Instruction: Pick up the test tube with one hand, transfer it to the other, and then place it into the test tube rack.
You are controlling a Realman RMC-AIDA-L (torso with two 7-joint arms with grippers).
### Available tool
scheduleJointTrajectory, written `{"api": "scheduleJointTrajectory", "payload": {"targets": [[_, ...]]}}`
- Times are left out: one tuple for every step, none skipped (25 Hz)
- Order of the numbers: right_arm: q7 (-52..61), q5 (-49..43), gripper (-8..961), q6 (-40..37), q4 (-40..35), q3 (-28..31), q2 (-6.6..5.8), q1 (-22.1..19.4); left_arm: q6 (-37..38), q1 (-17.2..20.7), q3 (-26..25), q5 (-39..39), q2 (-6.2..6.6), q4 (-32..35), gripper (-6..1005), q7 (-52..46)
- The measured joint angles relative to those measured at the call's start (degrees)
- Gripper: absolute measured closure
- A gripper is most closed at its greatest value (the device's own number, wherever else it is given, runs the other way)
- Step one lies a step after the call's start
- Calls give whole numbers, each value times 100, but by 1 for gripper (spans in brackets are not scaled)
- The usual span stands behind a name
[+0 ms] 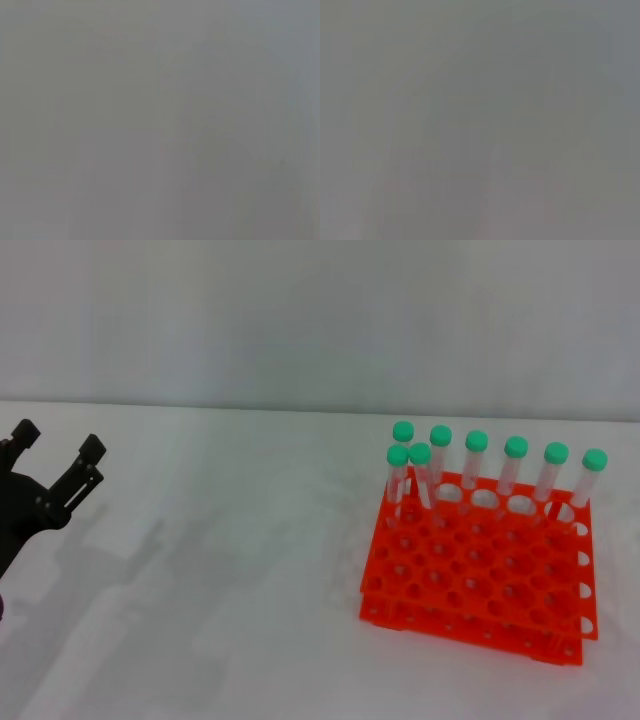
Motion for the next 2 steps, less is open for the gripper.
{"api": "scheduleJointTrajectory", "payload": {"targets": [[-12, 0, 154, 2, 14, 0, -4, 3, -7, -7, 1, -1, 0, 11, 123, 5], [-21, 0, 154, 4, 30, 0, -8, 3, -17, -21, 7, -1, 0, 26, 123, 12]]}}
